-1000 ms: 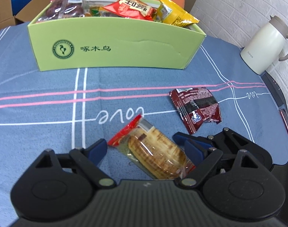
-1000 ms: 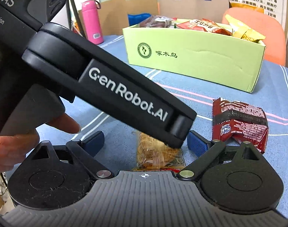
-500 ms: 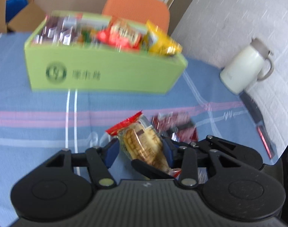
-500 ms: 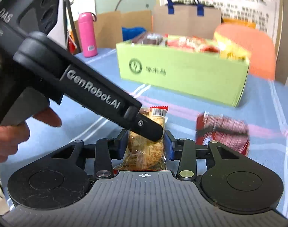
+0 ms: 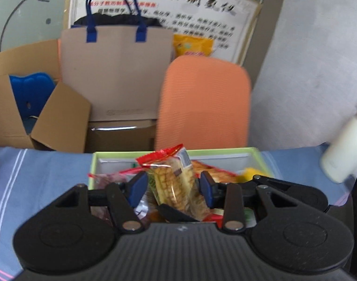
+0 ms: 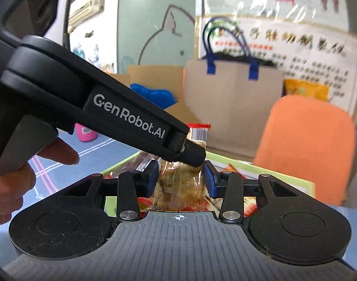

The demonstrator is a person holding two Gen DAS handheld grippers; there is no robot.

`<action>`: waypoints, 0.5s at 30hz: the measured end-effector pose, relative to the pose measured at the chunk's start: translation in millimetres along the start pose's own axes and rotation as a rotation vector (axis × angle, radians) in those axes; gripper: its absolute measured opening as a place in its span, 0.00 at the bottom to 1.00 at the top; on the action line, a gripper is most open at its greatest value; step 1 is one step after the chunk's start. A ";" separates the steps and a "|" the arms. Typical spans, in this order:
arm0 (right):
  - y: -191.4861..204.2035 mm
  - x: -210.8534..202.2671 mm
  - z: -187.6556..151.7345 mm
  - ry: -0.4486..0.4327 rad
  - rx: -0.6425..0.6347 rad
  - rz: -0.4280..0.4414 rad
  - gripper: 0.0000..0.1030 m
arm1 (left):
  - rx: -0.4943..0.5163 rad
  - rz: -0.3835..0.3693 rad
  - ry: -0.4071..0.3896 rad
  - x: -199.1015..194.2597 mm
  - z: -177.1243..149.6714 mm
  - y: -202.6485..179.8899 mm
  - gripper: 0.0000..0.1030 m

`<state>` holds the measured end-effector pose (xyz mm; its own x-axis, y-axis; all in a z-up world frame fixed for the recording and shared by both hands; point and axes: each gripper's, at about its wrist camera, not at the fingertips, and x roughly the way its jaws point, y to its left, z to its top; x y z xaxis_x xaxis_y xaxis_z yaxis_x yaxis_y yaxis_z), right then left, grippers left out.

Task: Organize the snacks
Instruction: 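Carry the cake packet into the green box and open the left tool, then move the left tool to the small round cookie packet and close on it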

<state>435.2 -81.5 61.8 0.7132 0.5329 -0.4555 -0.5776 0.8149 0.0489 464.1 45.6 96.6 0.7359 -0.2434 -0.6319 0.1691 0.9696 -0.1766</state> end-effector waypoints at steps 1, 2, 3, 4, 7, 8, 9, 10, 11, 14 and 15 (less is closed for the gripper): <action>0.4 12.1 1.3 0.018 -0.001 0.007 0.21 | -0.003 -0.004 0.019 11.2 -1.9 5.9 0.37; -0.6 22.4 0.5 0.037 -0.003 0.018 0.24 | -0.005 -0.014 0.039 21.7 -4.7 11.8 0.42; -1.4 33.0 -1.7 0.065 0.006 0.029 0.27 | -0.007 -0.008 0.044 28.9 -8.1 16.0 0.44; -2.2 41.6 -4.6 0.092 0.021 0.039 0.36 | 0.003 -0.003 0.024 30.0 -11.0 17.9 0.55; 0.5 43.5 -8.2 0.082 0.024 0.045 0.45 | -0.017 -0.009 -0.057 11.6 -13.7 20.2 0.82; 2.8 35.7 -7.4 0.065 0.011 0.043 0.53 | -0.026 -0.017 -0.092 0.6 -14.2 19.7 0.82; 5.5 25.2 -6.7 0.042 -0.002 0.031 0.60 | -0.024 -0.028 -0.123 -10.5 -13.8 19.2 0.83; 8.1 13.0 -7.3 0.010 -0.021 0.014 0.72 | -0.019 -0.033 -0.149 -22.6 -14.3 17.5 0.84; 11.0 -3.6 -9.6 -0.029 -0.040 -0.006 0.76 | -0.015 -0.034 -0.171 -34.9 -16.5 15.0 0.87; 12.1 -52.8 -21.1 -0.097 -0.049 -0.041 0.80 | 0.010 -0.062 -0.192 -65.7 -33.9 4.8 0.91; 11.9 -69.7 -28.7 -0.106 -0.037 -0.051 0.81 | 0.017 -0.077 -0.187 -73.5 -44.1 0.9 0.91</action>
<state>367.2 -115.5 68.6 0.7790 0.5137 -0.3597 -0.5523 0.8336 -0.0056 381.3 63.3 109.6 0.8291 -0.3100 -0.4653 0.2395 0.9489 -0.2054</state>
